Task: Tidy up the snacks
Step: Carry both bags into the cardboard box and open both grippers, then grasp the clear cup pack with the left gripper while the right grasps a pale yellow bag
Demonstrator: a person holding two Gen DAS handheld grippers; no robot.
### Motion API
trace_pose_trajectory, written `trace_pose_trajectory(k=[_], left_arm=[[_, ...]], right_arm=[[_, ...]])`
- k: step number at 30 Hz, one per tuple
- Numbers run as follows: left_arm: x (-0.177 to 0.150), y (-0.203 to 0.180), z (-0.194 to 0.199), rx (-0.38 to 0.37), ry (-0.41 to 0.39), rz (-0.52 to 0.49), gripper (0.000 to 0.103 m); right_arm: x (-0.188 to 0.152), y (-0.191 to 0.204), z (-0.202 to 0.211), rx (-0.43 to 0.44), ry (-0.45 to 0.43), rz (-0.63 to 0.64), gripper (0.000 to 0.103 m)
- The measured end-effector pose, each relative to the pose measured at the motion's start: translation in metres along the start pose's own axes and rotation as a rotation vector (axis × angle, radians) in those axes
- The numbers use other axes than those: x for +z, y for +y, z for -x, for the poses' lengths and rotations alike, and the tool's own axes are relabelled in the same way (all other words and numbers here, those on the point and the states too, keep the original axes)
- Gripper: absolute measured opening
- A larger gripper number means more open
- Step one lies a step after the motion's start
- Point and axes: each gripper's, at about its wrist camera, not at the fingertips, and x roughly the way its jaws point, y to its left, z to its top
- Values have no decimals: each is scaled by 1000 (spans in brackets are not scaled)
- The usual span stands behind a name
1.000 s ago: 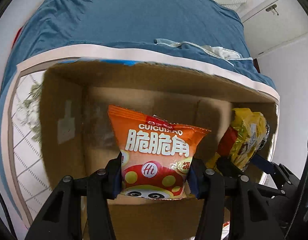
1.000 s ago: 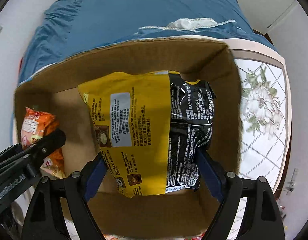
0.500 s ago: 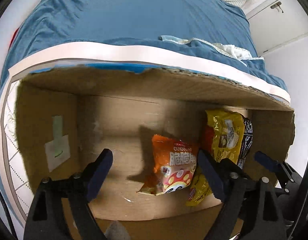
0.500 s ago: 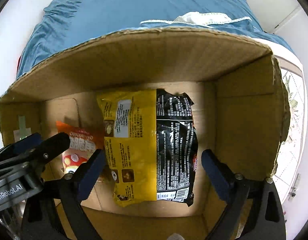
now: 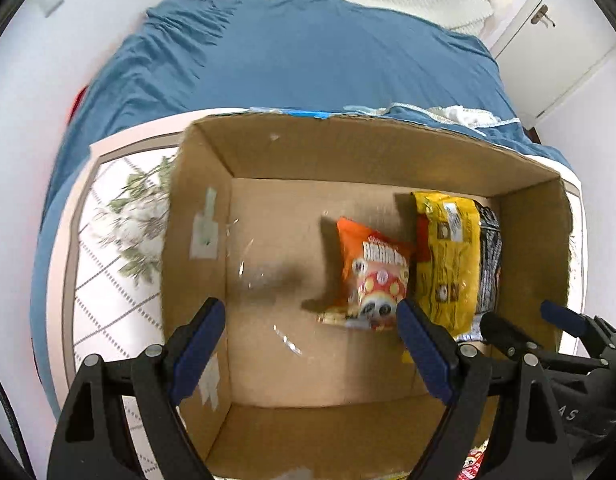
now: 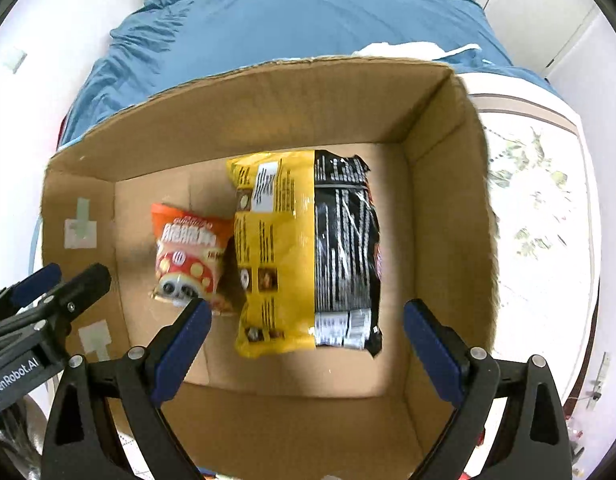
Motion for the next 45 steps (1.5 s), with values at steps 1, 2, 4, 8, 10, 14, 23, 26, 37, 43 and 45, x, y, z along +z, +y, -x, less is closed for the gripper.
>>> trace_pose_trajectory(k=[1, 2, 4, 8, 10, 14, 23, 26, 37, 43, 45], left_arm=[[-2, -3, 1, 4, -7, -2, 87], [-8, -2, 8, 8, -17, -4, 87], [-18, -1, 19, 11, -39, -8, 87], [-22, -15, 29, 21, -80, -20, 87], [-28, -15, 40, 23, -101, -23, 87], [-38, -18, 65, 28, -144, -25, 87], [-72, -22, 110, 44, -197, -31, 87], [-96, -20, 115, 54, -189, -35, 87], [-233, 10, 22, 121, 140, -34, 87], [-288, 3, -31, 120, 317, -138, 87], [-299, -9, -43, 131, 351, -218, 87]], right_arm=[[-4, 0, 5, -3, -8, 2, 99], [-11, -1, 11, -10, -23, 8, 99], [-19, 0, 22, -23, -45, 21, 99], [-35, 0, 46, -41, -94, 41, 99], [-45, 1, 57, -52, -120, 51, 99], [-58, 2, 76, -44, -148, 48, 99], [-103, 0, 112, -7, -173, 16, 99], [-131, -5, 111, 10, -144, 1, 99], [-268, -45, 14, 31, 175, -90, 99], [-316, -61, -39, 34, 308, -100, 98], [-322, -60, -48, 27, 324, -85, 98]])
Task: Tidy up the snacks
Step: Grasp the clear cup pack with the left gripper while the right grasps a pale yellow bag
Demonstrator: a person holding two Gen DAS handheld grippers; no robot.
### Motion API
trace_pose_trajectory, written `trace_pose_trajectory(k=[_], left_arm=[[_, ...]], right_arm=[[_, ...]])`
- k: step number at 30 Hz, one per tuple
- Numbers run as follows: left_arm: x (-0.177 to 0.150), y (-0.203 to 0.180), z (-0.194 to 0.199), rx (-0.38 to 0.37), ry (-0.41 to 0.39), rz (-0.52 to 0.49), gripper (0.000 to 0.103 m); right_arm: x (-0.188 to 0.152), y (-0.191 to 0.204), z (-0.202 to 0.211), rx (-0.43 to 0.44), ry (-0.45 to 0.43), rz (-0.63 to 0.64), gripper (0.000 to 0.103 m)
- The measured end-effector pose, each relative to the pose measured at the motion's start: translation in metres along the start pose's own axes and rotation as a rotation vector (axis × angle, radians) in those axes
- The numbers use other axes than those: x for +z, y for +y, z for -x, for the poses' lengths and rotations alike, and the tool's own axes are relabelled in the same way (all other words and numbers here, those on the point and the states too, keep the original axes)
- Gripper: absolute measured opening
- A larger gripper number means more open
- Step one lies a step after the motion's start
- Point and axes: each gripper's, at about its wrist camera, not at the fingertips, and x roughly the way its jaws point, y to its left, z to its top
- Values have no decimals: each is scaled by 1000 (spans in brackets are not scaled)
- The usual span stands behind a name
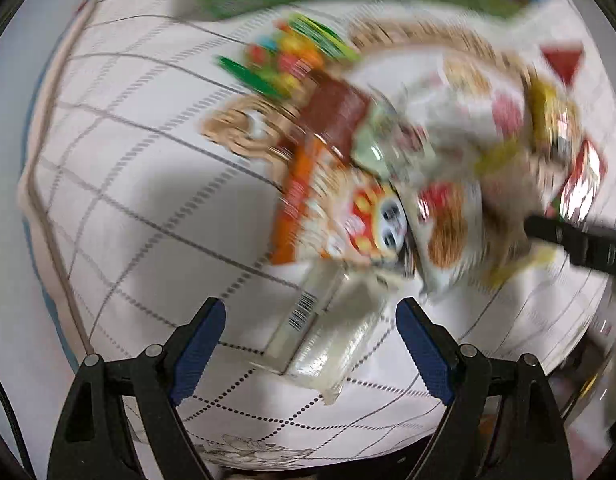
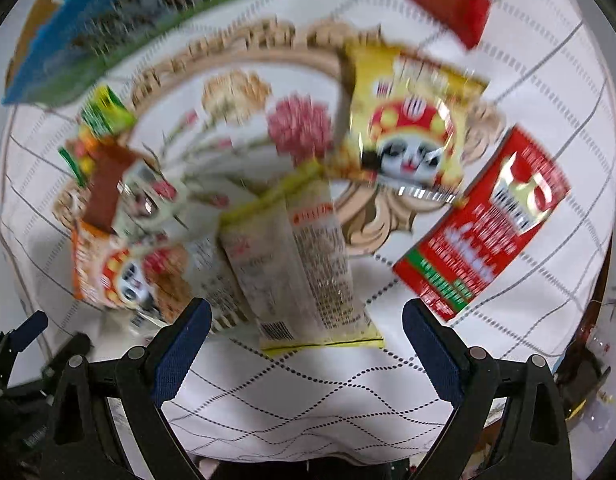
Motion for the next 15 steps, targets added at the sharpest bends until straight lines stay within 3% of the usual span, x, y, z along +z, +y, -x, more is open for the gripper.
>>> trace_pose_trajectory(k=[4, 5, 7, 8, 9, 15], left_arm=[[-3, -29, -23, 65, 43, -137, 87], [-4, -35, -28, 84, 49, -162, 87], [-4, -39, -34, 106, 47, -158, 76], [-5, -38, -37, 108, 55, -138, 63], [-5, -36, -39, 90, 64, -104, 59], [-27, -14, -39, -24, 84, 196, 56]], right_arm=[[-6, 1, -20, -16, 32, 10, 94], [-6, 0, -26, -22, 42, 7, 88], [-10, -2, -32, -41, 49, 1, 75], [-13, -2, -33, -40, 39, -4, 73], [-17, -4, -32, -36, 31, -7, 71], [-63, -17, -30, -21, 63, -14, 64]])
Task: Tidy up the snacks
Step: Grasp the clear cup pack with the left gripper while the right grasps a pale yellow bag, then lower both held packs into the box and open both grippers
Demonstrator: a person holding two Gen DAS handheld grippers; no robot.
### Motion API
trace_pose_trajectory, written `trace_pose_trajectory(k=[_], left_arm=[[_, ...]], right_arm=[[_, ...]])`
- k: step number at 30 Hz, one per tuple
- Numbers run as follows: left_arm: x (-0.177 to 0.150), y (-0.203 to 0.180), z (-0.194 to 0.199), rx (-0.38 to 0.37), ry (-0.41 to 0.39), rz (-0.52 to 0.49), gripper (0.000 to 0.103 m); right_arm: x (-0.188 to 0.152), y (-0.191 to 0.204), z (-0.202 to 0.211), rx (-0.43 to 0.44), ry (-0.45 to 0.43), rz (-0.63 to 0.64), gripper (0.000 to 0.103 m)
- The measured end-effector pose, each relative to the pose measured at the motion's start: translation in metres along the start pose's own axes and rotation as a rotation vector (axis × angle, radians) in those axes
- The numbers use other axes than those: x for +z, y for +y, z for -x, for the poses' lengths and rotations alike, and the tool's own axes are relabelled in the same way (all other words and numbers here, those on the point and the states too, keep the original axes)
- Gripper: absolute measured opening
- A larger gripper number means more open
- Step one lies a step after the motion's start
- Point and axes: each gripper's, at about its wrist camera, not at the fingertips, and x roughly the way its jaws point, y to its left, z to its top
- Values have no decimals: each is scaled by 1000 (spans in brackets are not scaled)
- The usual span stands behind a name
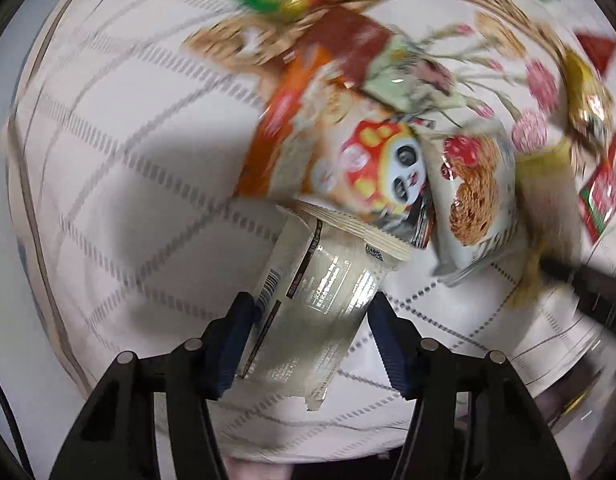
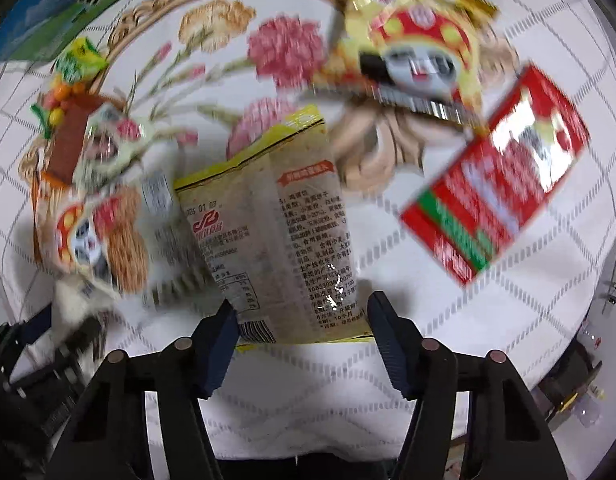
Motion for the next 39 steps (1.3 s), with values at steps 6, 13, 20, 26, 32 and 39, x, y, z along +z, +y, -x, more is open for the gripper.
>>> trace_pose_trajectory(k=[6, 13, 20, 26, 32, 39], left_arm=[[-25, 7, -13, -62, 23, 70, 58], [-27, 5, -34, -44, 31, 49, 63], [-27, -35, -32, 26, 23, -32, 63], [-28, -47, -31, 50, 1, -62, 59], [-52, -38, -10, 4, -21, -3, 56], [-73, -33, 43, -103, -76, 69, 56]], right_arm=[[-54, -18, -18, 78, 91, -49, 64], [-63, -29, -37, 93, 100, -87, 68], [-68, -40, -45, 88, 97, -126, 68], [-75, -35, -50, 76, 75, -127, 64], [-109, -39, -31, 83, 56, -87, 52], [-138, -40, 14, 178, 22, -58, 50]])
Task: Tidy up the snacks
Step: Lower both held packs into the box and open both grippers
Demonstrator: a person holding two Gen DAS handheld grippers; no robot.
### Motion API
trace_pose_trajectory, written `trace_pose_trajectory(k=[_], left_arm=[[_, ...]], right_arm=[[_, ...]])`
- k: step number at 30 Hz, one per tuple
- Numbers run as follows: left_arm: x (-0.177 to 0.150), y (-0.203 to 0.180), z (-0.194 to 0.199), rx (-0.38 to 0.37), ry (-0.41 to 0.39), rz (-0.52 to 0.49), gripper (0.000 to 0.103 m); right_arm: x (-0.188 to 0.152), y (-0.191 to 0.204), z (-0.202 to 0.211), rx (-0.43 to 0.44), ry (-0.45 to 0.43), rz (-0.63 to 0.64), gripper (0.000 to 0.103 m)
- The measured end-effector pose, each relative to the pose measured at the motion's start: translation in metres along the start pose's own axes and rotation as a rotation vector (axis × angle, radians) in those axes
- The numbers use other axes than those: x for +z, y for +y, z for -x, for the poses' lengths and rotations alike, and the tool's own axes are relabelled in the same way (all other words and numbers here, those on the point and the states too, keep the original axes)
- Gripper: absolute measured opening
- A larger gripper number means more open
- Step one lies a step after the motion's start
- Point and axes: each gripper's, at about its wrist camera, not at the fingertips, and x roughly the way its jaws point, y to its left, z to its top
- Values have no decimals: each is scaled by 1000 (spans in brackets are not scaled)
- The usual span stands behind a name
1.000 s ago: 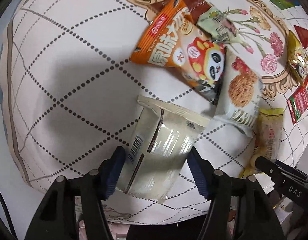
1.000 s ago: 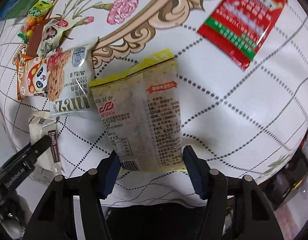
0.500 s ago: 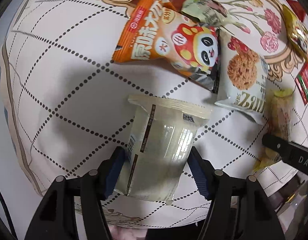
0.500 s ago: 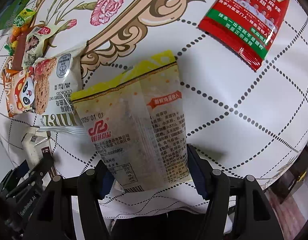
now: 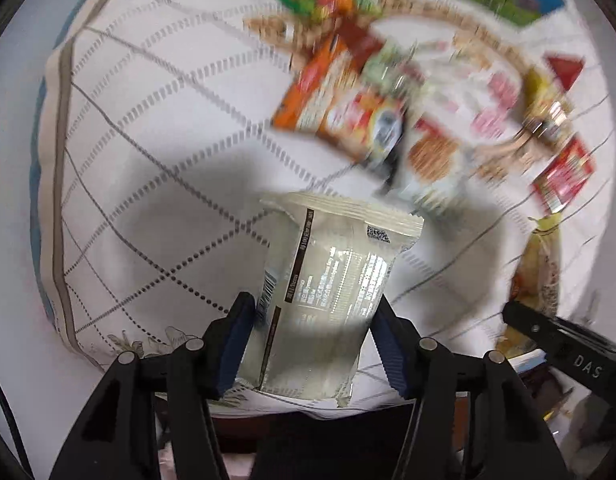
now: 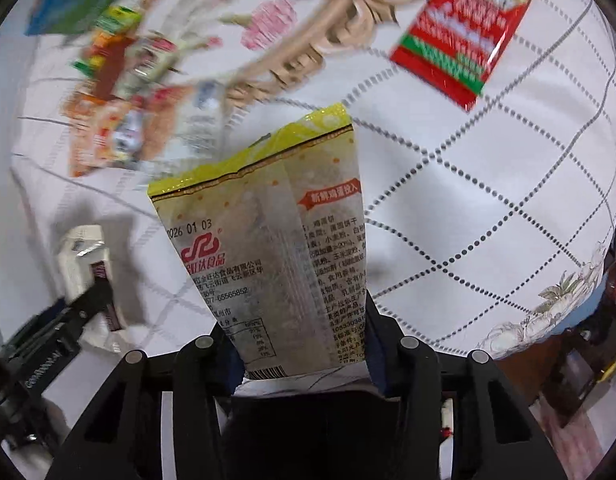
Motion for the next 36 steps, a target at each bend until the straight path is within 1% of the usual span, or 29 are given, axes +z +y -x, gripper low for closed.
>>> trace_pose_trajectory(k=[1, 2, 3, 4, 5, 7, 8, 10, 11, 12, 13, 14, 16, 17, 18, 19, 20, 22, 23, 25, 28, 34, 36], left_arm=[[6, -2, 12, -20, -21, 9, 56], [17, -2, 32, -43, -56, 17, 56], [28, -2, 46, -63, -80, 21, 56], [48, 3, 56, -86, -106, 28, 56], [74, 10, 78, -118, -137, 34, 56], [113, 15, 101, -160, -185, 52, 56], [141, 16, 113, -182, -211, 59, 56], [178, 28, 133, -206, -246, 67, 56], [197, 31, 141, -201, -264, 69, 56], [216, 33, 152, -189, -282, 66, 56], [232, 34, 154, -181, -289, 67, 56], [250, 38, 157, -179, -288, 69, 56], [278, 46, 158, -177, -269, 72, 56], [294, 45, 152, -179, -253, 75, 56], [302, 45, 149, -181, -240, 80, 56], [316, 46, 142, -186, -221, 93, 56], [328, 50, 137, -193, -206, 98, 56], [341, 55, 126, -205, -175, 112, 56], [348, 56, 120, -207, -154, 115, 56], [354, 57, 111, -208, -128, 117, 56], [363, 58, 97, -187, -91, 120, 56], [372, 57, 73, -180, -27, 123, 56], [373, 56, 66, -175, -2, 113, 58]], right_arm=[[2, 0, 9, 12, -11, 6, 50], [8, 8, 38, 51, -56, 26, 50], [8, 8, 38, 51, -56, 26, 50], [13, 14, 55, 70, -84, 37, 50], [35, 28, 95, 113, -152, 60, 50], [63, 42, 131, 153, -206, 77, 50], [88, 67, 149, 171, -247, 91, 50], [118, 91, 169, 177, -302, 107, 50], [151, 115, 180, 173, -336, 115, 50], [166, 124, 185, 172, -349, 117, 50], [191, 139, 190, 172, -354, 115, 50], [225, 157, 190, 172, -354, 110, 50], [253, 170, 189, 168, -348, 105, 50], [269, 178, 186, 163, -340, 101, 50], [280, 182, 181, 162, -328, 95, 50], [301, 191, 173, 164, -315, 79, 50], [311, 194, 168, 163, -302, 70, 50], [328, 200, 160, 149, -290, 61, 50], [331, 200, 152, 138, -287, 58, 50], [348, 205, 140, 121, -275, 53, 50], [364, 216, 124, 93, -255, 56, 50], [378, 228, 100, 58, -216, 65, 50], [383, 231, 90, 43, -186, 70, 50]])
